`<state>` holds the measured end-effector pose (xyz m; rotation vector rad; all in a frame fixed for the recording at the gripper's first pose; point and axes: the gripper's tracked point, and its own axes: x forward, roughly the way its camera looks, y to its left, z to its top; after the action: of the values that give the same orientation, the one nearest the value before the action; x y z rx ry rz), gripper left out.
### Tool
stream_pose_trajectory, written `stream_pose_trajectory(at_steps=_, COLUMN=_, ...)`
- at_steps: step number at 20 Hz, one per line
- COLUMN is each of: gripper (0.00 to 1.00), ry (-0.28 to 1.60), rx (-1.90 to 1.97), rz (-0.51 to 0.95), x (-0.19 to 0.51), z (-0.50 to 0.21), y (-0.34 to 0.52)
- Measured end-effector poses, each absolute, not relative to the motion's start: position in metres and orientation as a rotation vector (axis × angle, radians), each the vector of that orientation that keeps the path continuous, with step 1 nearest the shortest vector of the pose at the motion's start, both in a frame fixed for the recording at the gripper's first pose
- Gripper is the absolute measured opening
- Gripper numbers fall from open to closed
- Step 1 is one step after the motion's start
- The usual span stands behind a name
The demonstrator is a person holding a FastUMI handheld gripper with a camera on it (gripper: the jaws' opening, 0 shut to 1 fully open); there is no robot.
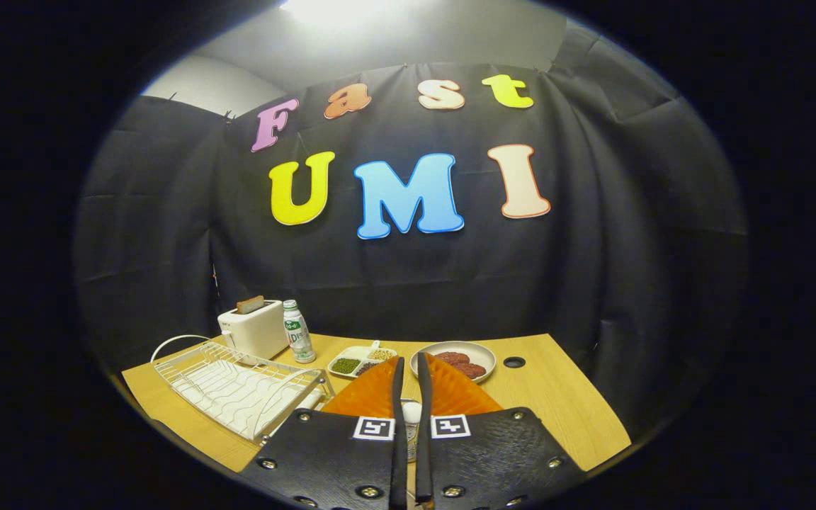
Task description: Take the plate from the dish rack, then take the spoon from the basket and place it into the plate.
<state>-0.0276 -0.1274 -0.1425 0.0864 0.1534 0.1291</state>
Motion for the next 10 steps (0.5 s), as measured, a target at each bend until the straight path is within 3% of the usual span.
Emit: stream_pose_trajectory(at_steps=10, gripper=0.04, ry=0.138, rx=0.018, rz=0.115, x=-0.082, z=-0.078, y=-0.119)
